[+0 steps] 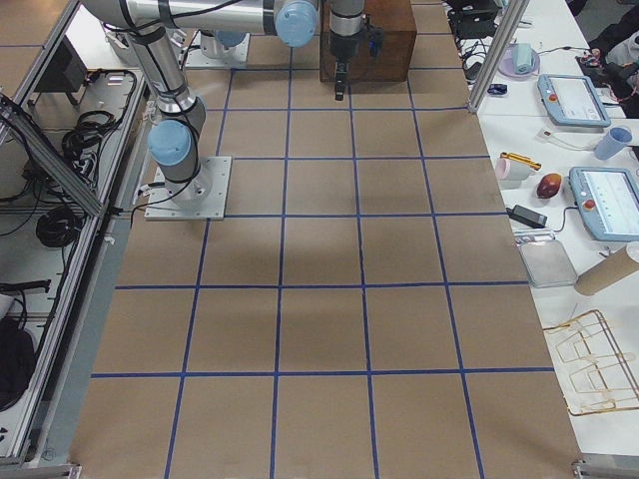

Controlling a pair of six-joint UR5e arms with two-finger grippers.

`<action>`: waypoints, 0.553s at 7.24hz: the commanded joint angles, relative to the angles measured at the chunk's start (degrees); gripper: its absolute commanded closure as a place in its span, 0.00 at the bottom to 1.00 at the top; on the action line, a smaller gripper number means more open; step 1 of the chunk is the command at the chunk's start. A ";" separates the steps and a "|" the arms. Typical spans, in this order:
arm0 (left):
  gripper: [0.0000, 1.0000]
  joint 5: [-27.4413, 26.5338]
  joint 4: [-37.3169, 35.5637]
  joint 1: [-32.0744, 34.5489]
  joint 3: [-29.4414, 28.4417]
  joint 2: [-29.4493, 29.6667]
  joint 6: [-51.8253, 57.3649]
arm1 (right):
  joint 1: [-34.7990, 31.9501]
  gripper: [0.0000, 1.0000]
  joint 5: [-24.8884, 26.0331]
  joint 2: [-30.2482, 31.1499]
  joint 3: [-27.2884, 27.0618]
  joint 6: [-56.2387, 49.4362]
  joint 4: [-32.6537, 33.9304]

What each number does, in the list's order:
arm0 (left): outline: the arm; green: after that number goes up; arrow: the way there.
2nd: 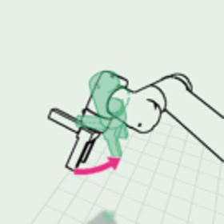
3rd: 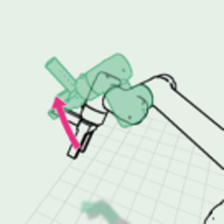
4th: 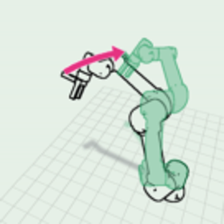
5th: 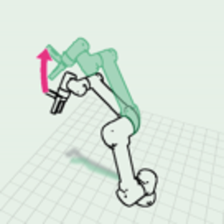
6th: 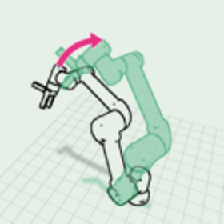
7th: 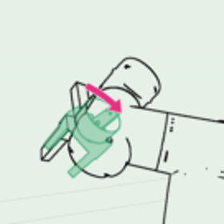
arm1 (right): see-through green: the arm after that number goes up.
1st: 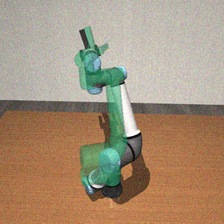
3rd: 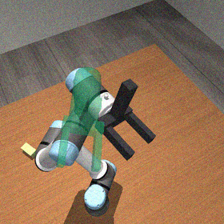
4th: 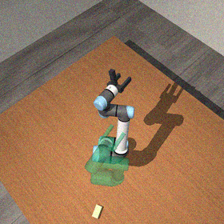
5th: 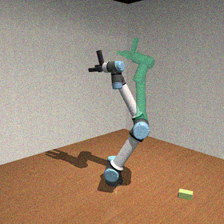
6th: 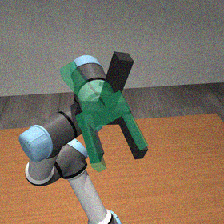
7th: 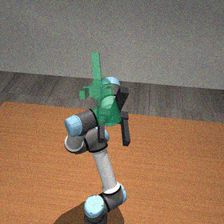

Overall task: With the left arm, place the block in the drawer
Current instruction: 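Pull the drawer outward from the cabinet with the left gripper, then release the handle and move the left gripper down to the yellow block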

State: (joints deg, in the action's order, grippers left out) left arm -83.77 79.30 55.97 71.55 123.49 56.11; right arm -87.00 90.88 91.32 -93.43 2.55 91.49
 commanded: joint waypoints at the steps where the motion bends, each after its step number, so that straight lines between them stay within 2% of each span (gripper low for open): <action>1: 0.00 -0.16 1.20 -0.51 -0.53 -2.62 -0.04 | -0.01 0.00 0.00 0.00 -0.09 0.00 0.00; 3: 0.00 -0.33 0.68 -4.98 -3.24 -2.64 -0.65 | -0.01 0.00 0.00 0.00 0.00 0.00 0.00; 4: 0.00 -1.03 0.33 -6.83 -6.74 -0.46 -0.57 | 0.08 0.00 0.00 0.00 0.00 0.00 0.00</action>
State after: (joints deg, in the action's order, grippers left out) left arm -84.18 80.03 51.58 68.30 121.32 55.58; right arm -87.00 90.88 91.32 -93.44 2.55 91.49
